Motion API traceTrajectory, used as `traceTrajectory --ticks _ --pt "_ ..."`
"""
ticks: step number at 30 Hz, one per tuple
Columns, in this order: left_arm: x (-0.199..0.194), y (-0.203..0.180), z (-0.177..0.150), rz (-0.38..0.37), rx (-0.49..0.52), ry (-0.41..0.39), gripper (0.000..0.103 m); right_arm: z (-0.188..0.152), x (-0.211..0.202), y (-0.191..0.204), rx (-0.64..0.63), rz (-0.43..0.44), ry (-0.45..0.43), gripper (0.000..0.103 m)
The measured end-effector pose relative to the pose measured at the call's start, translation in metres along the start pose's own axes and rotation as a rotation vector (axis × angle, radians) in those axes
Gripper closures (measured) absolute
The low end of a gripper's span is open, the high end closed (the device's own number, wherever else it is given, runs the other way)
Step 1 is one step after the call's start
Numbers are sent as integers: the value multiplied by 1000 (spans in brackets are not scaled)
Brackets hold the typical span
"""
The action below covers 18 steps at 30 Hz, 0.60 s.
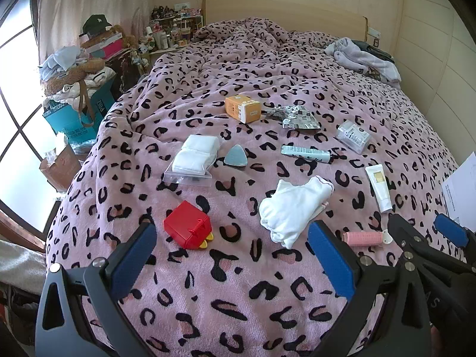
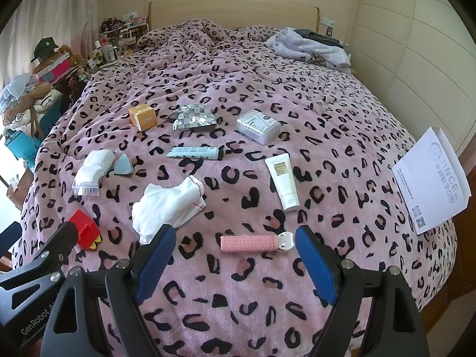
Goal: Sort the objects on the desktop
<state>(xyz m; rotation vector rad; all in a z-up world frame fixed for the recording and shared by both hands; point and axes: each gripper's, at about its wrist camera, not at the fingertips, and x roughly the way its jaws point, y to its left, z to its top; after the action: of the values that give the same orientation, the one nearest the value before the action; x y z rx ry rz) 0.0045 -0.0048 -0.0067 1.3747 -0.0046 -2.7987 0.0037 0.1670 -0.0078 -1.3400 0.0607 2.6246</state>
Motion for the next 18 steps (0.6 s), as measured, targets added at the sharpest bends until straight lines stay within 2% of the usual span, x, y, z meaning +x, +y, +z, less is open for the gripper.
traceTrajectory --ticks 18 --pt "0 1 0 2 0 1 0 -1 1 5 1 -2 1 18"
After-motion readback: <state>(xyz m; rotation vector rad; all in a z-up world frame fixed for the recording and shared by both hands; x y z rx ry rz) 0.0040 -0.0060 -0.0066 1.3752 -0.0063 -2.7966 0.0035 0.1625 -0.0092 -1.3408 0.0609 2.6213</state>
